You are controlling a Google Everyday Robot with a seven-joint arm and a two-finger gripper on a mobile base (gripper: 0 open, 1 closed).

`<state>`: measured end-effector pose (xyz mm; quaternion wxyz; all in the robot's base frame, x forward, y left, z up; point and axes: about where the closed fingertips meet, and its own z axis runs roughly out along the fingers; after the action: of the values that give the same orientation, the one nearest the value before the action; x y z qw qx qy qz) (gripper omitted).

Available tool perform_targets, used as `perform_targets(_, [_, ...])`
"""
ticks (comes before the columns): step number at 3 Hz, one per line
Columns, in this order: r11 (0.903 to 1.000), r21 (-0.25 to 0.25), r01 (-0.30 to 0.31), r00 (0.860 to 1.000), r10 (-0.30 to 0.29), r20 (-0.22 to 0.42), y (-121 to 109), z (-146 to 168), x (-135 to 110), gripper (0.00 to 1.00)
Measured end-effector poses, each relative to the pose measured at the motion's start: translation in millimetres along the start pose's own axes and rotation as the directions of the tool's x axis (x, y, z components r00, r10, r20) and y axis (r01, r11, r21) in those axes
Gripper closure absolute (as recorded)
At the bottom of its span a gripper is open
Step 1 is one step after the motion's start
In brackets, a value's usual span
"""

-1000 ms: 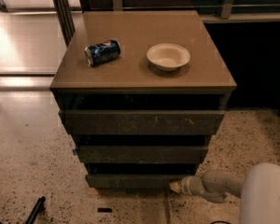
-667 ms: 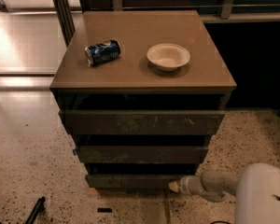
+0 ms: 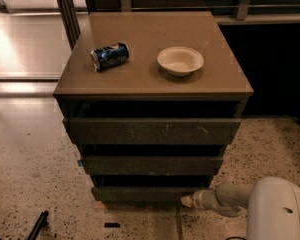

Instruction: Close bottom drawer

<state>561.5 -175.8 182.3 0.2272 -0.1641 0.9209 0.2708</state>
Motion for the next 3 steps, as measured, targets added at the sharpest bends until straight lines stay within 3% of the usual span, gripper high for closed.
perform_targets(1, [0.9999, 0.01, 0.002, 1.0, -0.002, 0.012, -5.8, 1.8, -5.6, 1.0])
perform_targets(3, [0.9982, 0.047, 0.037, 0.997, -0.04, 0.067, -10.9, 0.8, -53.8, 1.0])
